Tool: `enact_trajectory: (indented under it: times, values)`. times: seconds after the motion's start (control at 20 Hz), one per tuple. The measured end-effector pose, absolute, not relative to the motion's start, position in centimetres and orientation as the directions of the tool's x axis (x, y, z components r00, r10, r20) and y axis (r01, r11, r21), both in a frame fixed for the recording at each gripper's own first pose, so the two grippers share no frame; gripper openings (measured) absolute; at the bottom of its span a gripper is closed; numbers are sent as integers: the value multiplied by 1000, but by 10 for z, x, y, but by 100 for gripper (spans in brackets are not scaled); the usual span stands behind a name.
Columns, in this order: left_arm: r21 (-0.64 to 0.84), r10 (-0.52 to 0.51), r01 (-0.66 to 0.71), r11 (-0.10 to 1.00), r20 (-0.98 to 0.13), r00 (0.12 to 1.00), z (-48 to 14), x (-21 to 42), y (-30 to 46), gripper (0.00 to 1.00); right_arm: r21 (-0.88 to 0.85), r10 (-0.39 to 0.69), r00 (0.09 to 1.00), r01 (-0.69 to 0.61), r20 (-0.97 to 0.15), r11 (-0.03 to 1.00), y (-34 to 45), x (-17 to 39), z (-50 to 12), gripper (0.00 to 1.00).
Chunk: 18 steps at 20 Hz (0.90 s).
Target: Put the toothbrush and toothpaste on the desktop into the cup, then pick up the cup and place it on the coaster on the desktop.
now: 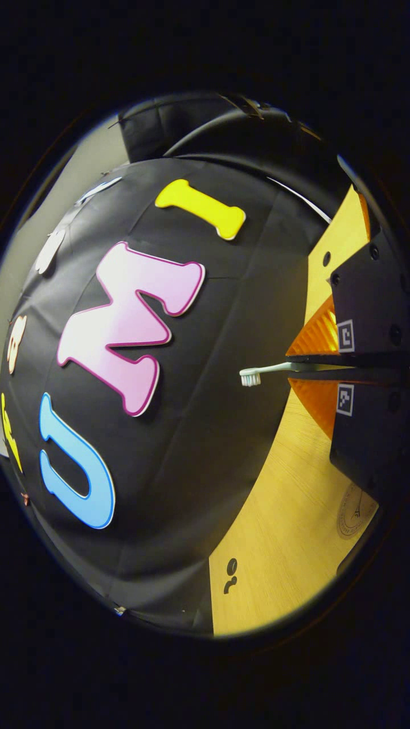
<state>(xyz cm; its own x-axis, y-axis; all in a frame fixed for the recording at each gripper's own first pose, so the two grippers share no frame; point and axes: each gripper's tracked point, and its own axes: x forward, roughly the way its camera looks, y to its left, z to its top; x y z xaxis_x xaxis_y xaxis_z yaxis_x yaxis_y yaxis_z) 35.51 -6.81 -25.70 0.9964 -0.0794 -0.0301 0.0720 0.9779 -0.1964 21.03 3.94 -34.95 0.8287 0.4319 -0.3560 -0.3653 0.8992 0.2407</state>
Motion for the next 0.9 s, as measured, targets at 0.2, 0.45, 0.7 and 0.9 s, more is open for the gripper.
enact_trajectory:
  times: [0.2,0.45,0.7,0.9]
  values:
    - [-134,-108,103,986,-31,994,-269,347,-78,6,256,449,806,-374,-386,891,38,213,-361,36]
    - [-84,-119,116,990,-35,992,-284,339,-82,7,249,472,768,-401,-433,882,33,209,-370,49]
    - [-80,-138,133,988,-62,989,-294,325,-80,21,193,509,681,-487,-527,852,31,200,-377,46]
    - [-93,-127,118,989,-98,987,-290,301,-68,31,219,551,606,-534,-574,816,41,197,-371,57]
